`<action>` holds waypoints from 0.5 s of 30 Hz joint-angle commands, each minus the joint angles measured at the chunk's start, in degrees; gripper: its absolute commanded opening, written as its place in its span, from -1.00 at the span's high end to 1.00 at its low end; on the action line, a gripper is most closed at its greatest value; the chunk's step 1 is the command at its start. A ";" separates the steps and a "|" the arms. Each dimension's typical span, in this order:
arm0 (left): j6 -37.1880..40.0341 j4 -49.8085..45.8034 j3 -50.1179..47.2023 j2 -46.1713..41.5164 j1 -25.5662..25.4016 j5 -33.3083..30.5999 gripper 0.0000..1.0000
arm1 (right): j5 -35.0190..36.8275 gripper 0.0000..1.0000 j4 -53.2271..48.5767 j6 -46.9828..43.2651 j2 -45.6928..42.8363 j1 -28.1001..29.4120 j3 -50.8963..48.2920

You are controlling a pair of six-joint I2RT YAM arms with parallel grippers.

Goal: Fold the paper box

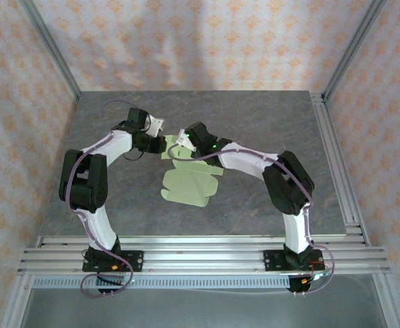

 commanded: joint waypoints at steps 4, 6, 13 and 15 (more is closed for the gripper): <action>3.11 -7.72 4.18 1.65 -0.29 1.81 1.00 | -2.80 0.08 -2.95 0.75 -0.17 -2.17 3.68; 3.71 -12.96 7.94 3.65 -0.29 2.67 1.00 | -7.70 -0.11 -6.97 1.98 -1.18 -3.81 4.61; 1.02 -28.40 19.96 10.69 -0.37 8.04 1.00 | -23.61 -0.35 -17.17 5.14 -2.54 -10.42 7.87; 0.59 -30.36 21.28 11.19 -0.45 6.64 1.00 | -24.93 -0.36 -16.33 4.90 -2.77 -11.63 7.68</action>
